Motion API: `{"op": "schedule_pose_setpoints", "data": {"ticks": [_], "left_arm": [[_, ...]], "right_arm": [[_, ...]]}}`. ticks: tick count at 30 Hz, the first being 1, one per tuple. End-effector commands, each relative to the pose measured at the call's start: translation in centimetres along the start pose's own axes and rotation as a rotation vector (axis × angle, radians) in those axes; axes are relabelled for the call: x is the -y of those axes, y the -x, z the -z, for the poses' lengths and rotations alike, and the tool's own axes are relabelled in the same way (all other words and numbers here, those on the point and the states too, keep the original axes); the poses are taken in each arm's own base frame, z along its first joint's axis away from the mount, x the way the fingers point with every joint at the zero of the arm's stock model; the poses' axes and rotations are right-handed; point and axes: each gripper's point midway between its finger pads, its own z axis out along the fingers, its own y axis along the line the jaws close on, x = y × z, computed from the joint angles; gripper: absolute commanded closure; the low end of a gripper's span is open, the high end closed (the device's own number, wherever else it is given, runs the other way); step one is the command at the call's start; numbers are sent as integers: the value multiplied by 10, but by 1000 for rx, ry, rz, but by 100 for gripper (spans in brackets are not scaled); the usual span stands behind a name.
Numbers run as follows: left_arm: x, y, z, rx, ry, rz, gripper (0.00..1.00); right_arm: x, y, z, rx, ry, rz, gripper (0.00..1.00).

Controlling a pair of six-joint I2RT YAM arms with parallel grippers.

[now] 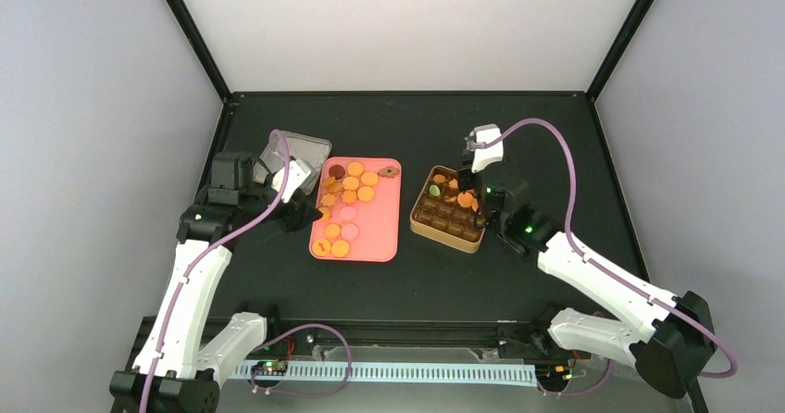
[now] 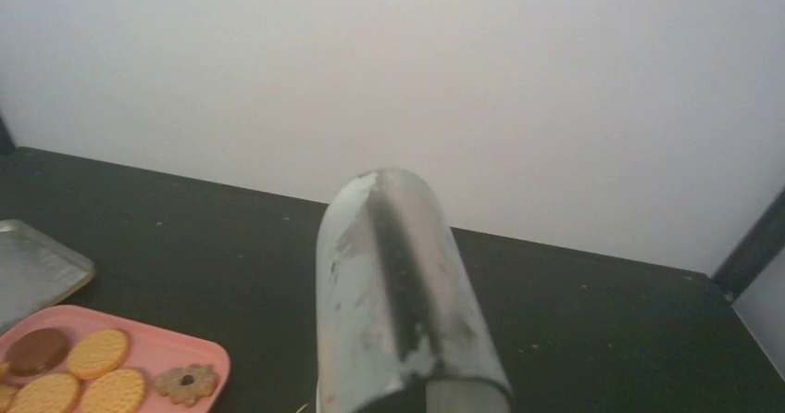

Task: Pack the cookies
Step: Move the packing box to the center of the board.

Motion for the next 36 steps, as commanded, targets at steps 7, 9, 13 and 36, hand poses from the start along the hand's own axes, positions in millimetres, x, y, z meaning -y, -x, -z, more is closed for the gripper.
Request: {"op": "schedule_pose_setpoints", "data": {"ticks": [7,9,13,36], "left_arm": [[-5,-5,1,-11,41,-26,37],[-7,-7,0,-15,48,-25,37],[-10,-9,-1,-25,58,-25,37],[-22,-23,-5,-48,91,8,37]], "right_arm": [[22,-8,-9,22,-95,-64,70],[21,-12,-9,17,-88,-71,70],[24,-18,-10,2,-97,-86,70],[54,-46,1,-69,-242,-103,80]]}}
